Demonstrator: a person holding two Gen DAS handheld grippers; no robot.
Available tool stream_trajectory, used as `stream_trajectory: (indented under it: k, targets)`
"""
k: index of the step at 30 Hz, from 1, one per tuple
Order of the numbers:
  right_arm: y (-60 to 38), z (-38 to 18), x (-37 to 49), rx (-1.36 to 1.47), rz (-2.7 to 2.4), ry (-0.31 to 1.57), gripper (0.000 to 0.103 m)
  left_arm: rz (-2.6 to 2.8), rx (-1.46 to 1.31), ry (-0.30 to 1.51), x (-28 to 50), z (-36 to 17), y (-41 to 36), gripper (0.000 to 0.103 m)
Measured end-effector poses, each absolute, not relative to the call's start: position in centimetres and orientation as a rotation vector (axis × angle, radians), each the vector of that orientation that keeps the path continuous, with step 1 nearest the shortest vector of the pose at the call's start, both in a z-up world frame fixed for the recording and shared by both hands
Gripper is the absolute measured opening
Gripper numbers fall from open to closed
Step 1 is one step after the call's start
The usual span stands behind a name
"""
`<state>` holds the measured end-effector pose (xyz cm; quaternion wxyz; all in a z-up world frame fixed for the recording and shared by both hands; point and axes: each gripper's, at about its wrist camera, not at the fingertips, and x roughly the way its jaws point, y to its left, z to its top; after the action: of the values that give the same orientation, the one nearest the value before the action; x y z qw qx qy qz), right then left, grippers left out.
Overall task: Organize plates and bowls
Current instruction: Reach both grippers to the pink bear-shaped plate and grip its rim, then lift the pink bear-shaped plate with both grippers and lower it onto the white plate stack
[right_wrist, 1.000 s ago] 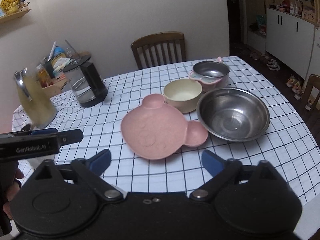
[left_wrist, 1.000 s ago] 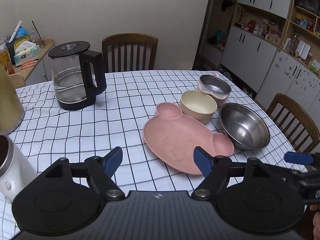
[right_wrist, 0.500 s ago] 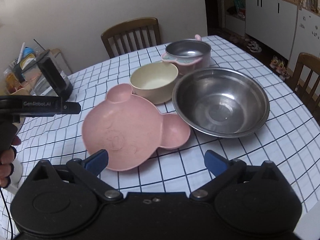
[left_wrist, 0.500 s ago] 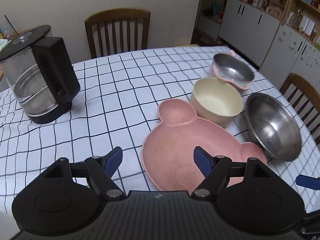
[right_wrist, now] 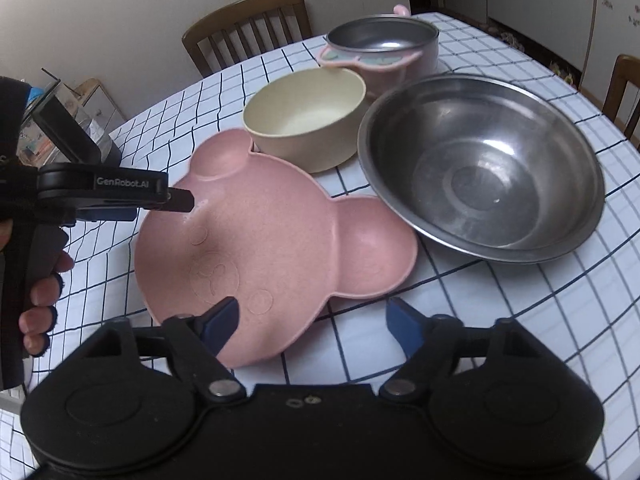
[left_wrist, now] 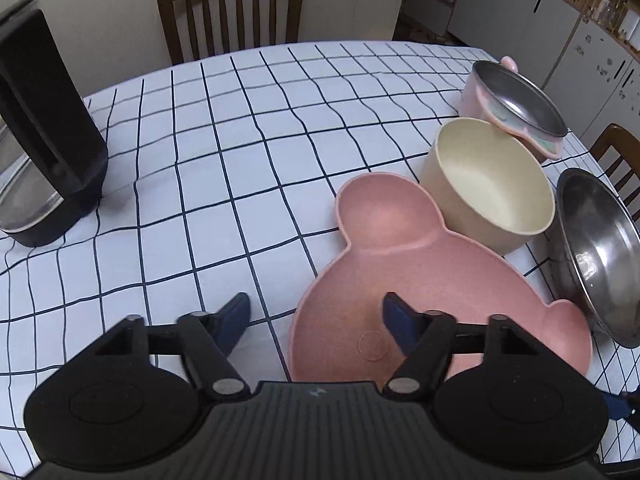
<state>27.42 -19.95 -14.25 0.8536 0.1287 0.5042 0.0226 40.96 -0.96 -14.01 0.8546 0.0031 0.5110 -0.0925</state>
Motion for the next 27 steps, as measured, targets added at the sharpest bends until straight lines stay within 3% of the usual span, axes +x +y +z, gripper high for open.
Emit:
stream_trajectory:
  k: [3, 7, 12, 18, 27]
  targets:
    - [-20.0, -14.7, 27.8, 0.299, 0.053, 1.086, 0.07, -0.189, -0.026, 1.095, 41.5, -14.4, -0.5, 0.05]
    - [-20.1, -14.9, 27.8, 0.329, 0.068, 1.098, 0.053, -0.183, -0.083, 1.114, 41.7, -14.7, 0.1, 0.035]
    - [-20.0, -15.0, 28.0, 0.346, 0.076, 1.107, 0.031, -0.186, -0.111, 1.112, 41.3, -14.6, 0.2, 0.025]
    - [-20.0, -15.1, 28.0, 0.329, 0.05, 1.111, 0.016, -0.16, -0.119, 1.104, 40.7, -14.1, 0.5, 0.022]
    - [-19.7, -14.4, 26.8, 0.3, 0.083, 1.097, 0.015, -0.152, -0.127, 1.094, 37.9, -12.7, 1.6, 0.019]
